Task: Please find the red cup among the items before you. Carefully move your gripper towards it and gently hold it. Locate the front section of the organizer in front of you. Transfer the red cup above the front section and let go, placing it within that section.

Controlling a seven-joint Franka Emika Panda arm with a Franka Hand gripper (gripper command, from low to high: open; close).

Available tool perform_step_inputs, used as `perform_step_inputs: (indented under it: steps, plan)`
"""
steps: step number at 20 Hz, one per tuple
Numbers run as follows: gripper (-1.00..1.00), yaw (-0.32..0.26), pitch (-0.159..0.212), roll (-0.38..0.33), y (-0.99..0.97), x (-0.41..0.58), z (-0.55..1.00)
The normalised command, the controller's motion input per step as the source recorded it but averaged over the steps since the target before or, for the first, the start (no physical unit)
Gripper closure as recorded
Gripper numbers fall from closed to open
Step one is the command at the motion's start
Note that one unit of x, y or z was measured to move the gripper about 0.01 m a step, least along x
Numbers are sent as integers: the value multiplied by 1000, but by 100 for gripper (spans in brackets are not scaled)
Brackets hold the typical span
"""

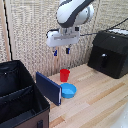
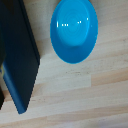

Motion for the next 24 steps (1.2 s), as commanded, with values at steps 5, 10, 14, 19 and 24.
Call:
perform_step_inputs:
  steps: [5,10,14,19,24]
  plan:
    - [-100,-120,39,36,-632,341,0]
    - [-100,-148,44,31,-642,258,0]
    - [-100,-146,60,29,-641,199,-20]
    - [-100,-62,58,3,-342,233,-134]
    - [-100,0,15,-42,-17,243,-294]
